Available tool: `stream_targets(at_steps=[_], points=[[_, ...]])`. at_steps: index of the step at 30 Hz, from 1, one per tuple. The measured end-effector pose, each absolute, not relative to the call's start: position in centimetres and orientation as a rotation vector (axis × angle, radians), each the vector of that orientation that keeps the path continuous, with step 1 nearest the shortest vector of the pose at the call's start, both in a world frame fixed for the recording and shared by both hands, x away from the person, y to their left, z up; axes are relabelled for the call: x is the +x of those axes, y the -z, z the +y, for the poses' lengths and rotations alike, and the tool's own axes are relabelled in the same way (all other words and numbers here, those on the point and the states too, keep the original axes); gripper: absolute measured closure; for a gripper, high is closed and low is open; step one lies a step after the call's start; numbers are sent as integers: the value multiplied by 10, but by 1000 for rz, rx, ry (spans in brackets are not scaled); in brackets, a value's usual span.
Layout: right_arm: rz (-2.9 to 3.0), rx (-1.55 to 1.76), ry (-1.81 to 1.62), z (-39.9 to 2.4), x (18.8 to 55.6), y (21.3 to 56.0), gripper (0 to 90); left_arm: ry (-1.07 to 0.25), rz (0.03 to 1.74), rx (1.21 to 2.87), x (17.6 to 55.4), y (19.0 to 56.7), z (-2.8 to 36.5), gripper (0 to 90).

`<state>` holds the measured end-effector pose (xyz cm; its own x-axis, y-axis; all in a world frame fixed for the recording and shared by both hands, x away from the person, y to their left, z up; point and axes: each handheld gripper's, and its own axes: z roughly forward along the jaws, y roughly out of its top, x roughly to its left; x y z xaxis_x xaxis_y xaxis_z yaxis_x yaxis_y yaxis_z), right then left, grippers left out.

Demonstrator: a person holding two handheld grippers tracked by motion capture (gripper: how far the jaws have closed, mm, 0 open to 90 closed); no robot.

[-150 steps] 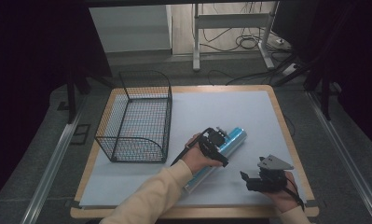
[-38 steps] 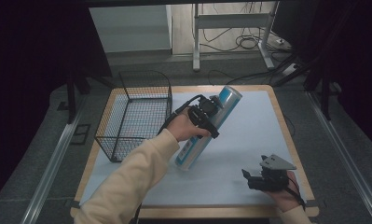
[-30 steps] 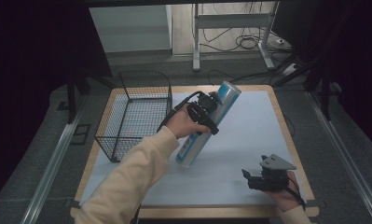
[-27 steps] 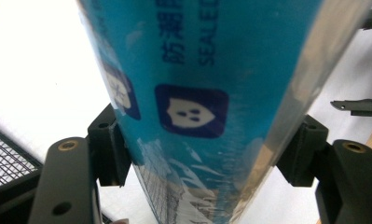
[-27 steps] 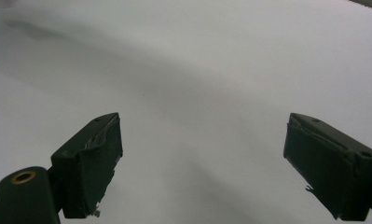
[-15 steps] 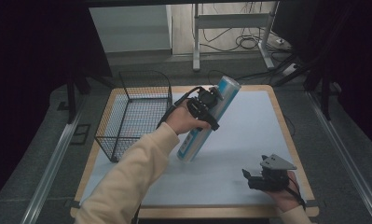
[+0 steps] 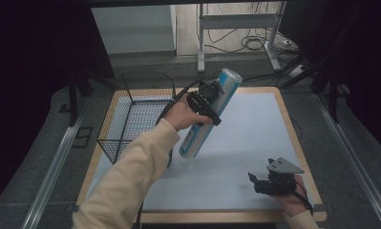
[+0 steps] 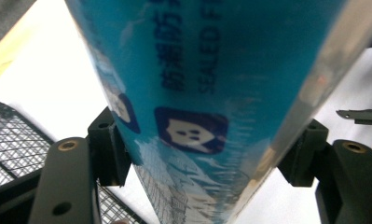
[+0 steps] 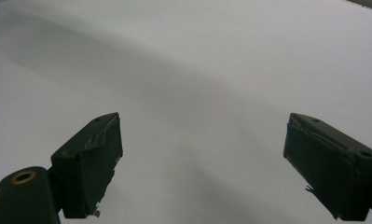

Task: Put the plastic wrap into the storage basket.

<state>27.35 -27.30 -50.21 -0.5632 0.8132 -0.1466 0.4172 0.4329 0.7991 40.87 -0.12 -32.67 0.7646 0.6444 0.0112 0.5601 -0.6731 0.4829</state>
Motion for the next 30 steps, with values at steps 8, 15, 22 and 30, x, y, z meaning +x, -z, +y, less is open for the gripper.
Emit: stream_targets(at_steps=[8, 15, 22, 30], points=[[2165, 1038, -998, -273, 274, 502, 121, -272, 939, 2480, 416, 315, 10, 317], [2165, 1042, -997, -273, 274, 503, 121, -284, 940, 2458, 420, 306, 22, 317], [2166, 1044, -994, -273, 274, 504, 121, -285, 958, 2457, 424, 303, 28, 317], [2164, 1043, -991, -274, 275, 504, 121, -317, 976, 2454, 430, 287, 38, 317]])
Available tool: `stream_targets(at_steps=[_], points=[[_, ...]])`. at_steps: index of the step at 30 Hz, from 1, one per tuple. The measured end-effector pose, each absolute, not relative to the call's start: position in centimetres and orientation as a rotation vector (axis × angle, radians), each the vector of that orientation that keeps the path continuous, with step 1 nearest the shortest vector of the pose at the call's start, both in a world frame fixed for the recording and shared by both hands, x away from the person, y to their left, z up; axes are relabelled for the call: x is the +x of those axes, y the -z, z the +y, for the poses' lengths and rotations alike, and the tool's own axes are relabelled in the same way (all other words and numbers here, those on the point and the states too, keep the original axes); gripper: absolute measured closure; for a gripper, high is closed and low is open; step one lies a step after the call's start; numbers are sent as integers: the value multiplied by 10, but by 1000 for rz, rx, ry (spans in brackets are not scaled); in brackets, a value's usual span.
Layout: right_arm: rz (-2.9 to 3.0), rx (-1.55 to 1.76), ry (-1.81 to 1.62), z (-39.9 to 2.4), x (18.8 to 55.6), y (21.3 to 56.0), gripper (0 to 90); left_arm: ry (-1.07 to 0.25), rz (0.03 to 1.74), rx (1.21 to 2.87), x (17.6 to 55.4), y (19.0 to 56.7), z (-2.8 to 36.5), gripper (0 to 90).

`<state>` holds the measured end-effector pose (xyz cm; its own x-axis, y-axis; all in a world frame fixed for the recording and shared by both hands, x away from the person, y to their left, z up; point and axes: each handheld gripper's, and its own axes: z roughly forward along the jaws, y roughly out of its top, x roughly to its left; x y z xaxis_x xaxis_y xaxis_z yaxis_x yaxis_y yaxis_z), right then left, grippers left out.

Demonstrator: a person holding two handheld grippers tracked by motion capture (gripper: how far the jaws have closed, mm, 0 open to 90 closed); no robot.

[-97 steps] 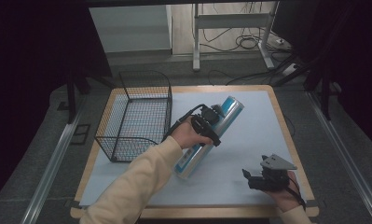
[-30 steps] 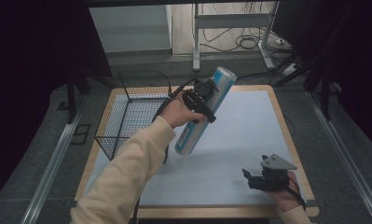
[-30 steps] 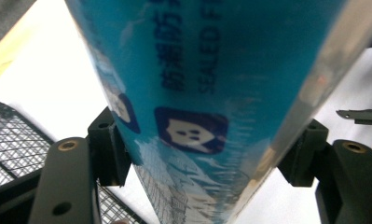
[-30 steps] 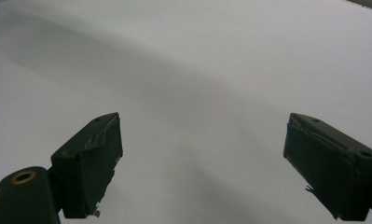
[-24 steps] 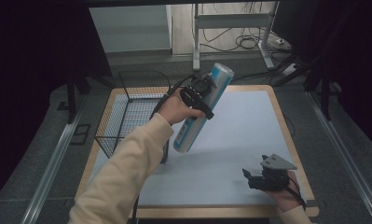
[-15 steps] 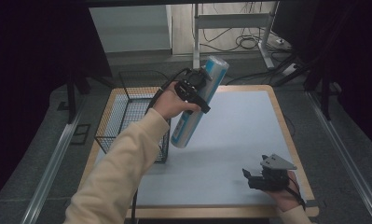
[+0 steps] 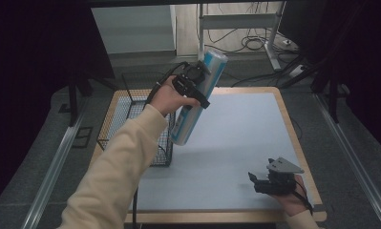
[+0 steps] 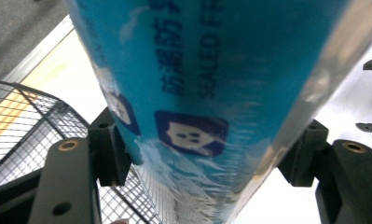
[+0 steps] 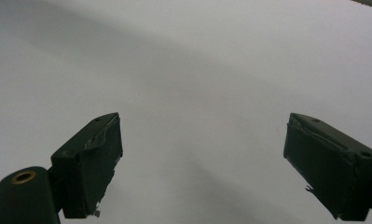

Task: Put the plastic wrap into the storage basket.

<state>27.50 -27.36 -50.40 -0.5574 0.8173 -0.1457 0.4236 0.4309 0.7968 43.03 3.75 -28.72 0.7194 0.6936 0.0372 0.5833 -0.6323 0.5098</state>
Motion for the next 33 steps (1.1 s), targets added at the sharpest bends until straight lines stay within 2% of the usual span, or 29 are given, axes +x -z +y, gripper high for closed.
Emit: stream_targets(at_steps=[19, 33], points=[[2164, 1048, -990, -275, 276, 504, 121, -386, 1052, 2399, 436, 263, 64, 317], [2174, 1046, -981, -273, 276, 506, 121, -409, 1157, 2389, 439, 271, 106, 317]])
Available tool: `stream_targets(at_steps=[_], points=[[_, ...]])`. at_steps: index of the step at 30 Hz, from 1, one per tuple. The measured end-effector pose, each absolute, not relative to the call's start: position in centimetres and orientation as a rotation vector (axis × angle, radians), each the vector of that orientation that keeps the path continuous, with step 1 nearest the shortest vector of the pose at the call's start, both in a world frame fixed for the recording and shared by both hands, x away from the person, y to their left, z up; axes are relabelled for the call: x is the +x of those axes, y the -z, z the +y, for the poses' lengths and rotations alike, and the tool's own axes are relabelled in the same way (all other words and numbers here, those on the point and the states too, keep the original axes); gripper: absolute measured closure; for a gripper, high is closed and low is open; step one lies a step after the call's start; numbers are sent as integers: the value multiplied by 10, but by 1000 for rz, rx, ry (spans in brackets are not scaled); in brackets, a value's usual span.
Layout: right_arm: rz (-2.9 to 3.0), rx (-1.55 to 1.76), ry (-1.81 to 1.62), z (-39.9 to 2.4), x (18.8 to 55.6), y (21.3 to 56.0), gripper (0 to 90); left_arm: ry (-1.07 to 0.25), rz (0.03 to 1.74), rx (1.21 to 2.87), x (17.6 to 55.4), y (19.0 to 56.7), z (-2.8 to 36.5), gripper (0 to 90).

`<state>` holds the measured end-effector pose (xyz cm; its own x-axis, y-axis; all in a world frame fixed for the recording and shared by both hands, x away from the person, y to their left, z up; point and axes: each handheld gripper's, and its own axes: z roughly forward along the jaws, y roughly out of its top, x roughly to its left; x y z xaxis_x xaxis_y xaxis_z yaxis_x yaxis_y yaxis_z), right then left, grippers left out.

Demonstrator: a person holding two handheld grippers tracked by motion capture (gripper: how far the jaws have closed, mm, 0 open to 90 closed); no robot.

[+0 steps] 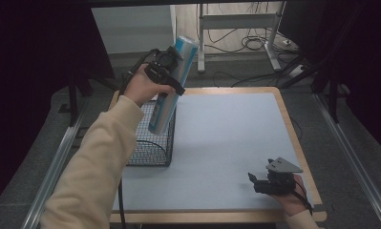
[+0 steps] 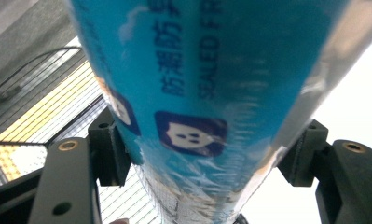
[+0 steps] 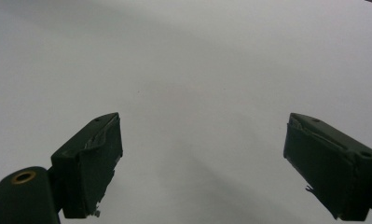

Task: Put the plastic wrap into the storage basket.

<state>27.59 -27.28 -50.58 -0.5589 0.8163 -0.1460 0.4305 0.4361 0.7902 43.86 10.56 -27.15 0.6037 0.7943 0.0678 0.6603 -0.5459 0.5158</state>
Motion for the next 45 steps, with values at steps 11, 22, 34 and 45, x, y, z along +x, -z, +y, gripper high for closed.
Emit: stream_targets(at_steps=[11, 22, 34, 45], points=[[2174, 1053, -983, -273, 276, 506, 121, -453, 1238, 2397, 448, 305, 131, 317], [2169, 1069, -1010, -274, 277, 505, 121, -397, 1321, 2398, 465, 337, 144, 317], [2162, 1074, -1010, -275, 277, 505, 121, -357, 1368, 2421, 490, 363, 148, 317], [2159, 1080, -1002, -277, 278, 505, 121, -358, 1398, 2433, 515, 383, 144, 317]])
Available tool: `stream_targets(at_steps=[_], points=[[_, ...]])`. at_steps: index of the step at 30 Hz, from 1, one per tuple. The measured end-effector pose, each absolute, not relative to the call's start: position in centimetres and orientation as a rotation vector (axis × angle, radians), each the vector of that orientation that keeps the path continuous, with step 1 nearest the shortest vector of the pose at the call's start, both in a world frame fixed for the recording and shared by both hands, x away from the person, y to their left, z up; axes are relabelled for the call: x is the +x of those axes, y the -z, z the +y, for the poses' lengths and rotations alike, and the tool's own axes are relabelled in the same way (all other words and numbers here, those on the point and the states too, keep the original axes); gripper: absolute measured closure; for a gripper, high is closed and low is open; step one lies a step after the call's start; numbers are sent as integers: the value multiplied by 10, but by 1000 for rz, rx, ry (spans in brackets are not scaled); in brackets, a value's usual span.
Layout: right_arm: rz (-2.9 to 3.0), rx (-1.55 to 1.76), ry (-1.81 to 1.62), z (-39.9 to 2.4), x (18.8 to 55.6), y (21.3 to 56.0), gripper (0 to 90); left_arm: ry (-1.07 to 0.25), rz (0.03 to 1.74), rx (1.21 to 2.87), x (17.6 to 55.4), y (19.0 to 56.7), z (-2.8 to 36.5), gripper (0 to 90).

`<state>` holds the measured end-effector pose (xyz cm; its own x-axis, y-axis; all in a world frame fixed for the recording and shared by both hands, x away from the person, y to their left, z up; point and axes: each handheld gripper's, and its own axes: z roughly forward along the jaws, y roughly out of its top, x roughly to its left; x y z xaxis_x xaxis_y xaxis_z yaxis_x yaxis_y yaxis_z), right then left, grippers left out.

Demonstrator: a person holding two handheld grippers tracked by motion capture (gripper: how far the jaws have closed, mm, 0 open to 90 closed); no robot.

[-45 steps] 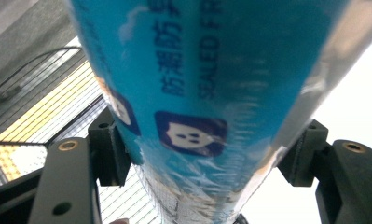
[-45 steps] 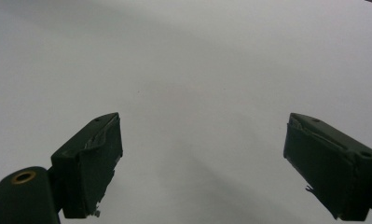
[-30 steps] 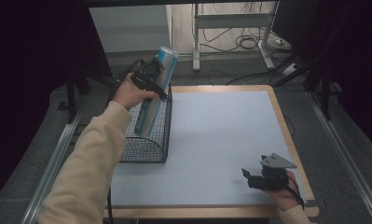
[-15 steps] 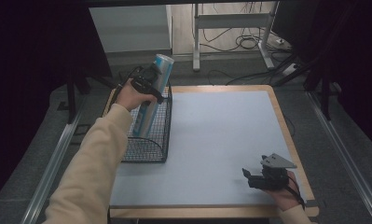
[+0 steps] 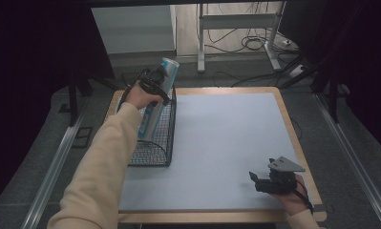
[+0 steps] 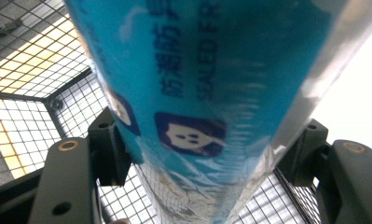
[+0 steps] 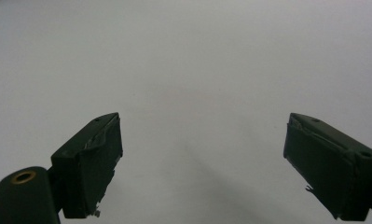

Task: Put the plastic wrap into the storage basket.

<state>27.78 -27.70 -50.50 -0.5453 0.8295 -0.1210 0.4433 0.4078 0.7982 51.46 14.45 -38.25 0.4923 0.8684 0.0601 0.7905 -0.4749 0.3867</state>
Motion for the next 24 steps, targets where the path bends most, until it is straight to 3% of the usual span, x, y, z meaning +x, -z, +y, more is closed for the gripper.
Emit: stream_targets(at_steps=[24], points=[[2155, 1075, -987, -278, 278, 506, 121, -416, 1518, 2378, 549, 412, 132, 316]])
